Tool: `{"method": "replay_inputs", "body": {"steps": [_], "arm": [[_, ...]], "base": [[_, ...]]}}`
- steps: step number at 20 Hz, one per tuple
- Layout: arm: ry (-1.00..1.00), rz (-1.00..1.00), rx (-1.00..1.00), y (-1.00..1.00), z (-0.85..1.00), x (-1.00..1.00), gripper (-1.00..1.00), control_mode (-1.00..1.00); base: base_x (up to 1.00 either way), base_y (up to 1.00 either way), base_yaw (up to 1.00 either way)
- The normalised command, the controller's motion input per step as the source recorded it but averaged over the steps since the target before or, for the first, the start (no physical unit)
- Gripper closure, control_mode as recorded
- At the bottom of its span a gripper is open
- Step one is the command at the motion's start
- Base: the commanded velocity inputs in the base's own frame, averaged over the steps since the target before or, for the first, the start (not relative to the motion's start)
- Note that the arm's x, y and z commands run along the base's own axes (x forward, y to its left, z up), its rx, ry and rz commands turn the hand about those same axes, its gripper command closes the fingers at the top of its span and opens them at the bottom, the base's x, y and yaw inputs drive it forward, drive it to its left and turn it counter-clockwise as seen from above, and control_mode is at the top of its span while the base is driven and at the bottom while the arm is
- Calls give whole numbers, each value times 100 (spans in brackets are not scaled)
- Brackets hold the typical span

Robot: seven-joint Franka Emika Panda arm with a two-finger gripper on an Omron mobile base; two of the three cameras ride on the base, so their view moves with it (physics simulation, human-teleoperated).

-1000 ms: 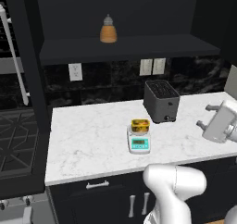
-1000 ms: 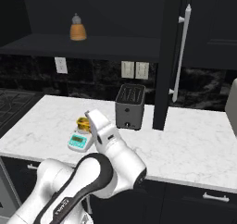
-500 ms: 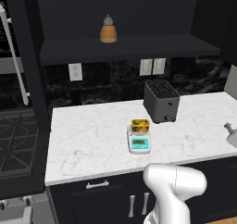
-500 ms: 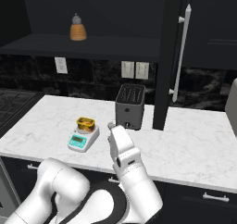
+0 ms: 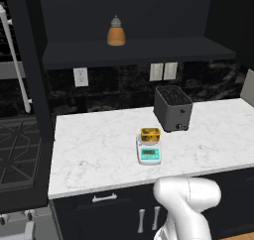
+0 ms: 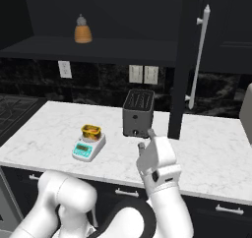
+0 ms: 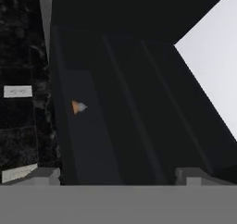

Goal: Pick the canned food and place it on the digital scale for weighing, and close the cabinet.

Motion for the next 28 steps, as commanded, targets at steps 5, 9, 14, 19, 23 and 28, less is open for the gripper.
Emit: {"method": "replay_inputs", "body": {"steps": [5, 9, 14, 19, 23, 28], "arm": [[-5, 0, 3, -45, -11, -3, -100, -100], [0, 0, 7, -65, -15, -5, -100, -100], [1, 0, 11, -71, -2, 3, -100, -100], [12, 0, 16, -63, 26, 35, -100, -100], [15, 0, 12, -47, 32, 69, -100, -100], [12, 0, 9, -32, 35, 73, -100, -100]], "base": [[0, 0, 0], [0, 0, 0], [0, 0, 0], [0, 0, 0], [0, 0, 0], [0, 0, 0]]}}
